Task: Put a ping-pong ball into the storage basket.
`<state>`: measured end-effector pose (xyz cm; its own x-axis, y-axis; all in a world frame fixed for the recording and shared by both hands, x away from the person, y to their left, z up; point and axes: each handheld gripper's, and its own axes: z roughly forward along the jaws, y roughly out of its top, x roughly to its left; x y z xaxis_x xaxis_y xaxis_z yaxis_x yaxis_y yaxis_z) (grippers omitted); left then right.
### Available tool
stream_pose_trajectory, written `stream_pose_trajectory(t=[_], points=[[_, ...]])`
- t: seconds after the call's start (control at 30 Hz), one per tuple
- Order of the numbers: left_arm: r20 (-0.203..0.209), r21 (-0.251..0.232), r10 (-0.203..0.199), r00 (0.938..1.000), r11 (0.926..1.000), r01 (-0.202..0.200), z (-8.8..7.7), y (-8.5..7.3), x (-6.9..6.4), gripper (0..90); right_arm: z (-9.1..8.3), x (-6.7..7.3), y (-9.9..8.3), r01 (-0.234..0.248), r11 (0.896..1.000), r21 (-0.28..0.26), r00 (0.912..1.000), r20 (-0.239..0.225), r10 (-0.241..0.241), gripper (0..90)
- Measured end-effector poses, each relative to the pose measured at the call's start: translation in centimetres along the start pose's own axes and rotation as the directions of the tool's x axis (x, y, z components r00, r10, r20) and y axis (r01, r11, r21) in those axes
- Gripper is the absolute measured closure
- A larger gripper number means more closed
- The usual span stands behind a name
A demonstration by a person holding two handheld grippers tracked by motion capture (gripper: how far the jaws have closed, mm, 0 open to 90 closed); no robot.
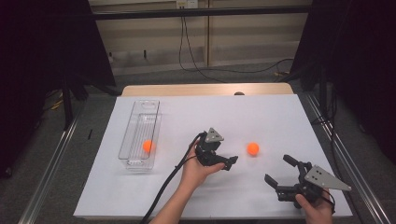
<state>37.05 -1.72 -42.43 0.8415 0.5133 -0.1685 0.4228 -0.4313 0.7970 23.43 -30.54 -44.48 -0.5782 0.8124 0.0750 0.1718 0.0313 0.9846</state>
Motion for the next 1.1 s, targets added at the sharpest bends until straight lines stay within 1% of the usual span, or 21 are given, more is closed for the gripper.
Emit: stream_pose_trajectory(t=[0.3,0.53,0.67,0.93,1.1], points=[[0.014,-0.011,-0.002,0.9999,0.9999,0.002,0.6,0.3,-0.2,8.5,0.0,0.0,0.0,-0.003,1.0,0.002,1.0,0.002,0.003,1.7],[0.011,-0.017,-0.004,0.9999,0.9999,0.004,0.8,0.4,-0.2,8.5,0.0,-0.1,0.0,-0.003,1.0,0.002,1.0,0.002,0.003,1.7],[0.01,-0.031,-0.005,0.9999,0.9995,0.006,0.9,0.5,-0.1,8.4,0.0,-0.1,0.0,-0.004,1.0,0.001,1.0,0.003,0.004,1.7],[0.011,-0.034,-0.007,0.9999,0.9994,0.007,1.2,0.6,-0.2,8.3,0.0,0.0,0.0,-0.001,1.0,0.001,1.0,0.002,0.001,1.7],[0.012,-0.028,0.0,0.9999,0.9996,0.0,1.5,0.8,-0.4,8.2,0.0,0.0,0.0,0.003,1.0,0.0,1.0,0.0,-0.003,1.7]])
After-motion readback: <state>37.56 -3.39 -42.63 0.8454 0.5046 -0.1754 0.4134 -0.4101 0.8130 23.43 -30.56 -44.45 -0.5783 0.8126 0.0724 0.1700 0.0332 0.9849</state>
